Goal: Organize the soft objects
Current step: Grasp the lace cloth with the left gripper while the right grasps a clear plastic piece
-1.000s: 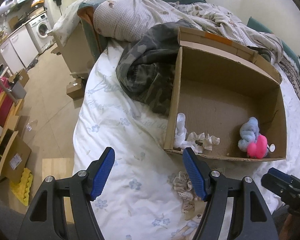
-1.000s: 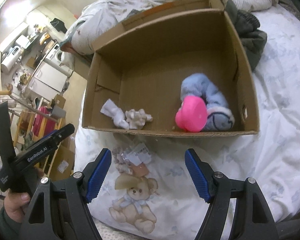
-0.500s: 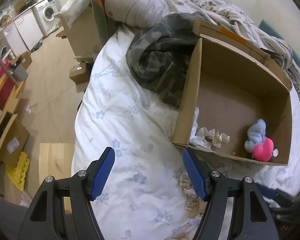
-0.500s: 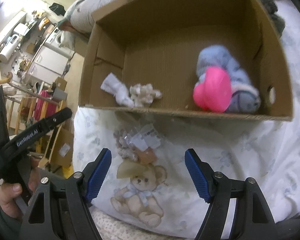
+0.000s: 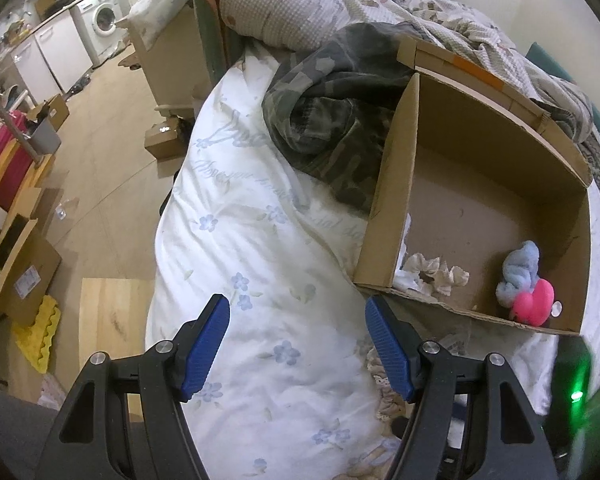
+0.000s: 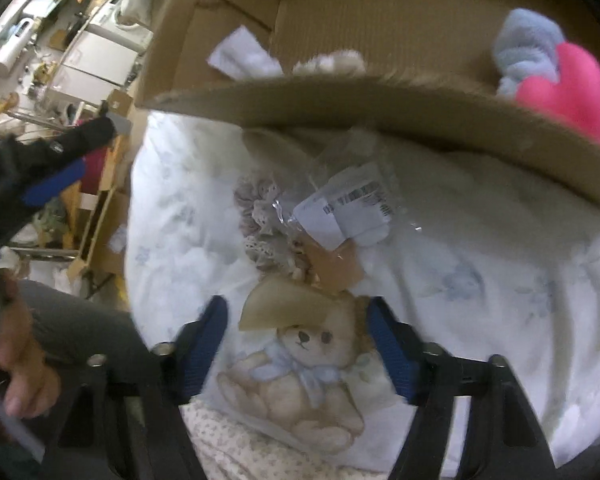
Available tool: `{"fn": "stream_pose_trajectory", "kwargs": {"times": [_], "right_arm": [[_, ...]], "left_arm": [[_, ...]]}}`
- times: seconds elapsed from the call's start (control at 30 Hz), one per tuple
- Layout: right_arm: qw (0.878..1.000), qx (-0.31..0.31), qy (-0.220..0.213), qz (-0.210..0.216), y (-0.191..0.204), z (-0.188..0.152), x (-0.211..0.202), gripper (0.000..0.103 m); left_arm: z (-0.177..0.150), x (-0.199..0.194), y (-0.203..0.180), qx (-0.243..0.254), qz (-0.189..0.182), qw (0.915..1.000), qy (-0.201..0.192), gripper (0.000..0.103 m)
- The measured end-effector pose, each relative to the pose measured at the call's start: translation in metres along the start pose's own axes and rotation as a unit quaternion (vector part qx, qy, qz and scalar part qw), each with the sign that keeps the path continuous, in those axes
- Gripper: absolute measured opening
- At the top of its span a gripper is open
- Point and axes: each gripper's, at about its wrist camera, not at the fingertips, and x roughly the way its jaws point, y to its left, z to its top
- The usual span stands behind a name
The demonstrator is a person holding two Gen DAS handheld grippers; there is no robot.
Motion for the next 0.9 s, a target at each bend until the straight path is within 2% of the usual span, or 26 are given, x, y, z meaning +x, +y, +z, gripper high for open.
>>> {"fn": "stream_pose_trajectory", "kwargs": {"times": [0.03, 0.1, 0.13, 0.23, 0.37, 0.5, 0.63, 0.77, 0.8, 0.9], "right_arm": [[1.000, 0.002, 0.006, 0.004, 0.002, 0.000, 0.005, 0.042], [1.000, 0.000, -0.001, -0.004, 0.003, -0.003, 0.007, 0.034], [1.000, -0.004, -0.006, -0.003, 0.004, -0.004, 0.004, 0.022], [1.000, -0.013, -0.010, 0.013, 0.006, -0.010, -0.003, 0.011], [0.999, -0.018, -0.035, 0.022, 0.008, -0.017, -0.021, 0.011], [0.998, -0.009, -0.060, 0.019, 0.000, -0.022, -0.039, 0.011], [0.997, 0.016, -0.077, 0.020, -0.018, -0.023, -0.055, 0.011], [0.996, 0.037, -0.085, 0.018, -0.030, -0.023, -0.061, 0.011], [0.995, 0.039, -0.086, 0.017, -0.029, -0.022, -0.061, 0.011], [0.995, 0.042, -0.088, 0.016, -0.032, -0.021, -0.065, 0.011]], "left_arm": [[0.000, 0.001, -0.002, 0.002, -0.002, 1.0000, 0.002, 0.068], [-0.001, 0.002, -0.004, 0.007, -0.004, 1.0000, 0.005, 0.068], [-0.001, 0.003, -0.004, 0.007, -0.005, 0.9999, 0.008, 0.068], [-0.005, 0.012, -0.003, -0.002, -0.025, 0.9991, 0.034, 0.068], [-0.014, 0.030, -0.011, -0.003, -0.052, 0.9951, 0.084, 0.067], [-0.023, 0.049, -0.025, 0.008, -0.059, 0.9908, 0.122, 0.066], [-0.031, 0.070, -0.036, 0.009, -0.072, 0.9848, 0.157, 0.054], [-0.042, 0.088, -0.048, 0.021, -0.082, 0.9790, 0.186, 0.048], [-0.043, 0.089, -0.051, 0.026, -0.084, 0.9784, 0.187, 0.045], [-0.047, 0.087, -0.058, 0.044, -0.095, 0.9766, 0.188, 0.019]]}}
